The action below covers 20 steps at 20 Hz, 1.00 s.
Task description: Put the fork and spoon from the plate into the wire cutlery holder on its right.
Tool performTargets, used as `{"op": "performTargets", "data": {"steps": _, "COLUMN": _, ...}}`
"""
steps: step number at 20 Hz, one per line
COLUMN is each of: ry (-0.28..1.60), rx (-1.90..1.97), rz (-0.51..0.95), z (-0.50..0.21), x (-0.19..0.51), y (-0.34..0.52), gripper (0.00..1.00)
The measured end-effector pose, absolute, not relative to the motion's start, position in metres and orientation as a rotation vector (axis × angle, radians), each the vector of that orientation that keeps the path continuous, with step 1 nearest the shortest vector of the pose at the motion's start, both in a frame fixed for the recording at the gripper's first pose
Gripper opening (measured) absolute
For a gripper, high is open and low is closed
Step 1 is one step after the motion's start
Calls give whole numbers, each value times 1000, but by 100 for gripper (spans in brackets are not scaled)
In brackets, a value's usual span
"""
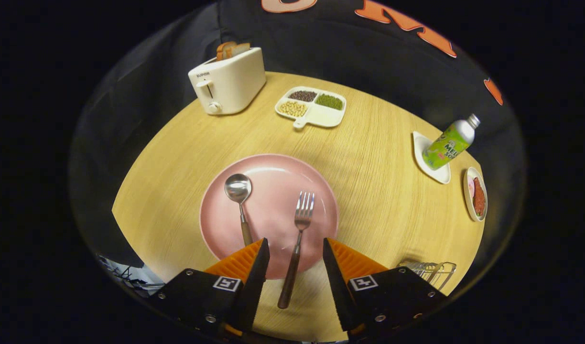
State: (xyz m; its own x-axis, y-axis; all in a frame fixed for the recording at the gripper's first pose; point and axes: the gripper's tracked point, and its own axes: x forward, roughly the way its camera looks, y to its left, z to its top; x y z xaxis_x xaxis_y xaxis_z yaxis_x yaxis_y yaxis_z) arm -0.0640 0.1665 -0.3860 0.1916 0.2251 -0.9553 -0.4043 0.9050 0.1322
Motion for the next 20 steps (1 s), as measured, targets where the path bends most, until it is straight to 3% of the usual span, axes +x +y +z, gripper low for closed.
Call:
{"op": "performTargets", "data": {"steps": 8, "ry": 1488, "rx": -192, "rz": 415, "z": -425, "x": -80, "y": 169, "gripper": 37}}
{"op": "performTargets", "data": {"steps": 12, "ry": 1548, "rx": -205, "rz": 401, "z": -432, "x": -86, "y": 172, "gripper": 31}}
{"op": "performTargets", "data": {"steps": 16, "ry": 1572, "rx": -144, "rz": 364, "z": -433, "x": -80, "y": 173, "gripper": 11}}
{"op": "performTargets", "data": {"steps": 20, "ry": 1531, "rx": -99, "rz": 364, "z": -420, "x": -75, "y": 169, "gripper": 5}}
